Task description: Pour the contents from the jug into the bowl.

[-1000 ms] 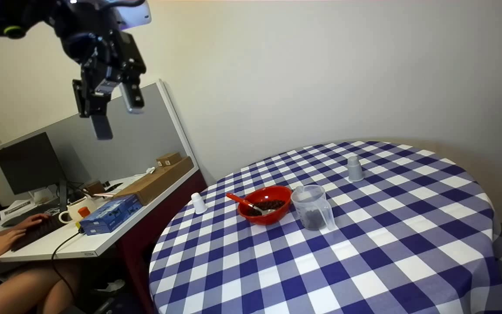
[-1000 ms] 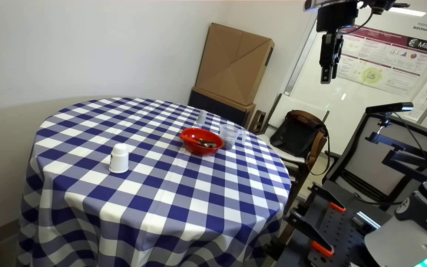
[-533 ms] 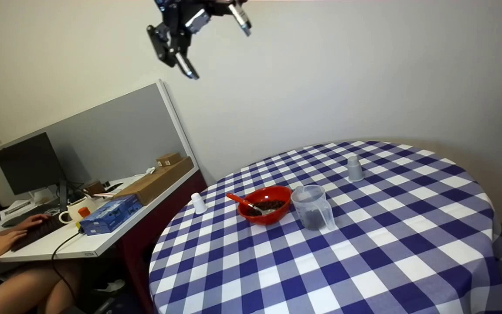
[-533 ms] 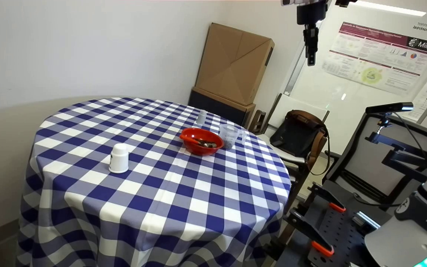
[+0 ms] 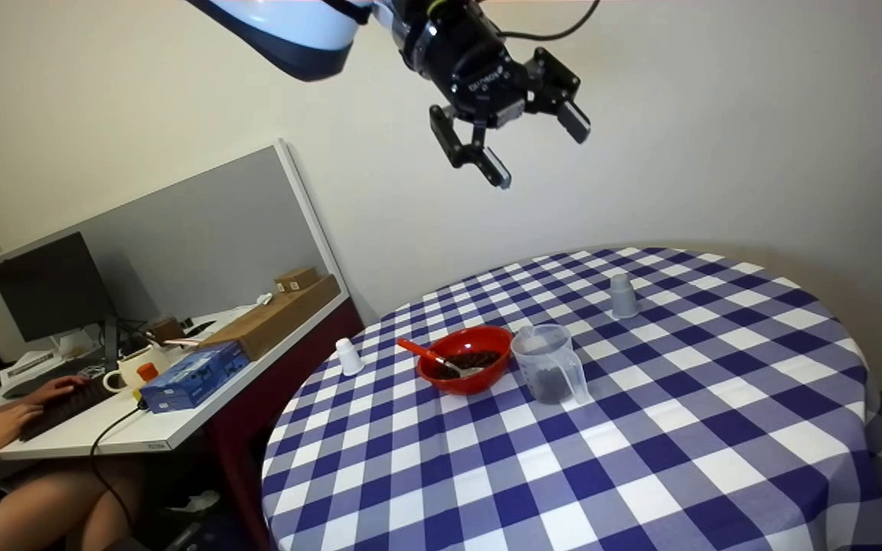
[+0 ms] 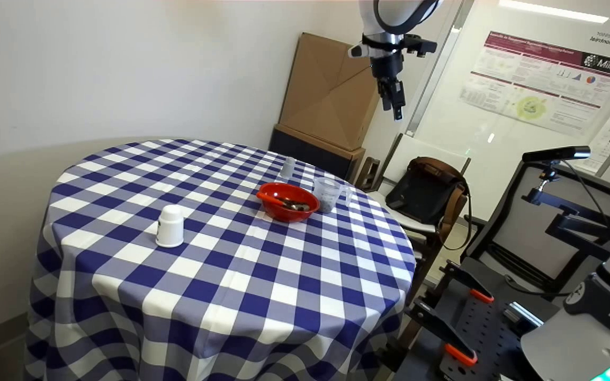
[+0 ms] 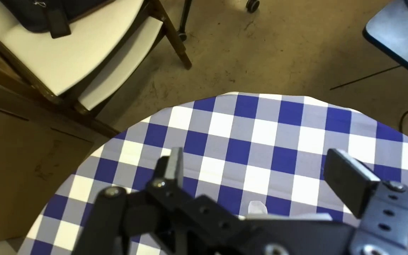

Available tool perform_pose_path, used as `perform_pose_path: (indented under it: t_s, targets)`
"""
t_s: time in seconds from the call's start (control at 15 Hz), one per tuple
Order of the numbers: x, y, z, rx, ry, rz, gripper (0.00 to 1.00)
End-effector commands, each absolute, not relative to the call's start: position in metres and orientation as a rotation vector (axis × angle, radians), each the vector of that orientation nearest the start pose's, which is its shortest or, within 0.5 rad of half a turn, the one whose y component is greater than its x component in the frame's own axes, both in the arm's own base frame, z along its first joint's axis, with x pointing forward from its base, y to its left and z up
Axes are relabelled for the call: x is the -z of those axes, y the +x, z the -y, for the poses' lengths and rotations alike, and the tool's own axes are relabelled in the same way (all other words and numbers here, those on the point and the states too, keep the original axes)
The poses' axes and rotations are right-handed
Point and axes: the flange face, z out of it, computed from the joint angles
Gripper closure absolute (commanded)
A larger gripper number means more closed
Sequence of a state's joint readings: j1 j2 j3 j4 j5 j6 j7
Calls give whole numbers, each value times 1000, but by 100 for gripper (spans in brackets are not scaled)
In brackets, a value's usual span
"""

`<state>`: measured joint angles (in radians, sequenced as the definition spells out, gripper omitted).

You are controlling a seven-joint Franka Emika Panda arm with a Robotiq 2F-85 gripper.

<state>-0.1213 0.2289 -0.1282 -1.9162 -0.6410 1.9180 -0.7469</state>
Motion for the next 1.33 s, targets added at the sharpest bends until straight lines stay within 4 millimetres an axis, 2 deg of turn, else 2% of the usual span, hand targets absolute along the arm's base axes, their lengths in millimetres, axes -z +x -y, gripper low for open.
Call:
perform_pose_path:
  t_s: [0.0, 0.33, 0.53, 0.87, 1.27]
  targets:
    - [-330, 591, 202, -945, -3046, 1401, 0]
    - [-281, 602, 205, -1032, -2958, 1321, 0]
    - [-259, 606, 197, -1074, -2912, 1282, 0]
    - [-227, 613, 183, -1138, -2855, 1273, 0]
    - [-194, 618, 179, -1190, -2832, 1234, 0]
